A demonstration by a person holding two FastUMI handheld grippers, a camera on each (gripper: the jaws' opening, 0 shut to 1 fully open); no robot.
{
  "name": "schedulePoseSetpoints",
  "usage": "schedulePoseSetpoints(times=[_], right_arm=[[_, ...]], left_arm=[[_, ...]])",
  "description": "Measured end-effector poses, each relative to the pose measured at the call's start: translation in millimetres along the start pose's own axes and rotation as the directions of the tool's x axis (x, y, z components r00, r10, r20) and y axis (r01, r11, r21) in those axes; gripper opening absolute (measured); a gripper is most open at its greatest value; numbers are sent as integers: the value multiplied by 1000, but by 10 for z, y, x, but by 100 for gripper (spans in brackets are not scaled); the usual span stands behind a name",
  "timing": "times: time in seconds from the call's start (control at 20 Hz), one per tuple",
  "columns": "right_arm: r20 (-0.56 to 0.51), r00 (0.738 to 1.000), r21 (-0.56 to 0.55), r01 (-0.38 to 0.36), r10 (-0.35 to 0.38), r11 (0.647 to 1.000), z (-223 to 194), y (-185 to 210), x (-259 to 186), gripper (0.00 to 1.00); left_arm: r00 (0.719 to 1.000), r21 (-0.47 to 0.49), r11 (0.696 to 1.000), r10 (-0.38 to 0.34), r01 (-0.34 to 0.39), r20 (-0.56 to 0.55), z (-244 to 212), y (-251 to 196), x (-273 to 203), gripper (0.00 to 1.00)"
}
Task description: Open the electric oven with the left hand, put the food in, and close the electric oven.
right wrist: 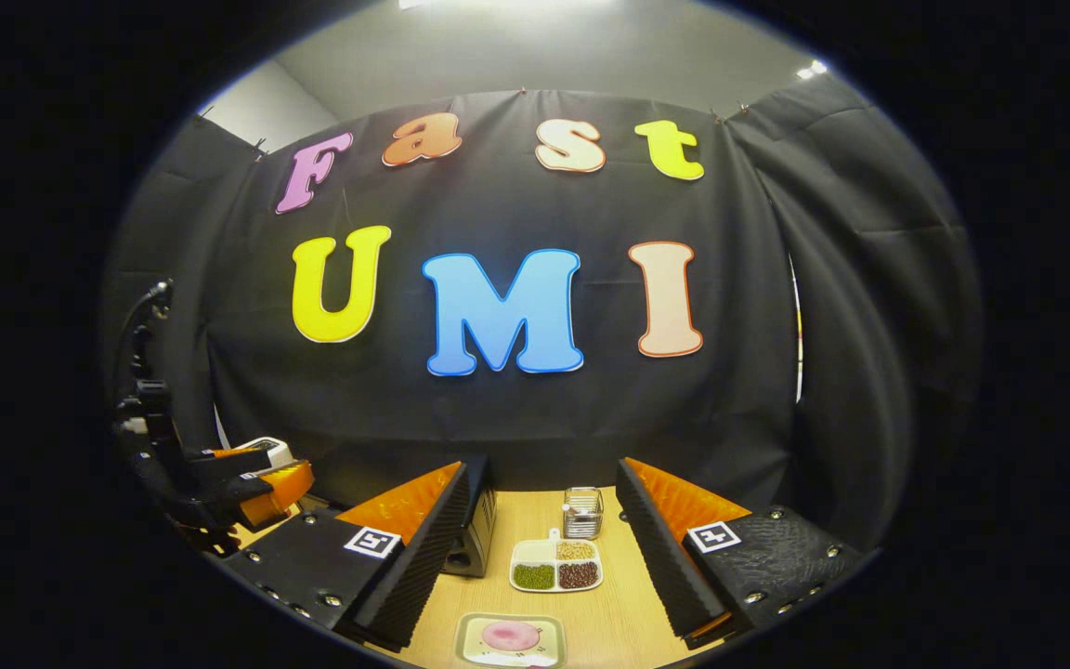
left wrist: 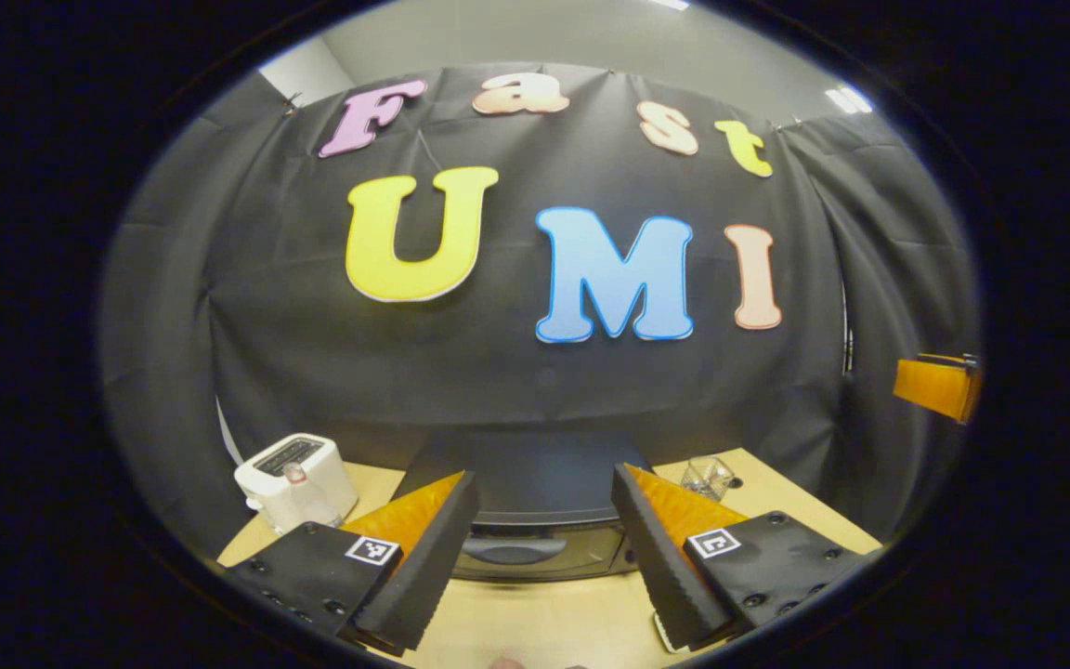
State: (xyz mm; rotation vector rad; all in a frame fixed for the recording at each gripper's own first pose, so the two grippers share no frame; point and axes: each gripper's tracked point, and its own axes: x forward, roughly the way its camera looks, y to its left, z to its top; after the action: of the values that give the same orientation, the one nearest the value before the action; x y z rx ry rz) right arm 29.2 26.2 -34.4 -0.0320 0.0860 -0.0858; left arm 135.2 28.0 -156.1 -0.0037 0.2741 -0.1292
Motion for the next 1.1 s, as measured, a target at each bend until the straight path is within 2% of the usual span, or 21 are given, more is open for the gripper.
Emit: schedulePoseSetpoints(times=[0.05,0.1,0.15,0.25,0.35,0.55,0.6,0.85,0.95,1.0,1.05,1.1], right_arm=[[-9,1000,-5,6,-6,1000,-28,-12,6,96],[-17,1000,-10,11,-11,1000,-62,-16,7,96],[-25,1000,-11,16,-17,1000,-79,-24,11,96],[-40,999,-11,25,-26,1000,-131,-21,12,96],[-53,998,-16,28,-29,999,-164,-8,26,97],[-72,997,-29,33,-35,999,-208,22,63,97],[-76,996,-26,33,-35,999,-222,23,73,97],[-94,995,-14,35,-36,999,-260,71,124,97],[-93,995,-12,33,-34,999,-261,91,151,97],[-94,995,-10,31,-32,999,-263,95,147,97],[-94,995,-9,27,-28,1000,-261,106,156,97],[-95,995,-9,24,-25,1000,-273,116,160,97]], left_arm=[[1000,-1,1000,2,-2,-27,-103,27,101,96],[999,1,1000,5,-5,-47,-200,59,188,100],[998,9,1000,6,-5,-63,-291,86,300,97],[995,29,1000,12,-9,-95,-454,138,466,100],[992,38,999,14,-9,-125,-623,172,617,97],[984,55,998,11,-1,-180,-910,186,884,100],[981,48,999,8,2,-193,-973,181,937,97],[974,43,999,32,-23,-224,-1150,250,1066,99],[975,38,999,32,-24,-220,-1166,252,1033,100],[974,33,999,30,-23,-227,-1180,245,998,97],[974,34,999,28,-21,-225,-1182,246,979,100],[972,33,999,27,-20,-231,-1201,244,939,98]])
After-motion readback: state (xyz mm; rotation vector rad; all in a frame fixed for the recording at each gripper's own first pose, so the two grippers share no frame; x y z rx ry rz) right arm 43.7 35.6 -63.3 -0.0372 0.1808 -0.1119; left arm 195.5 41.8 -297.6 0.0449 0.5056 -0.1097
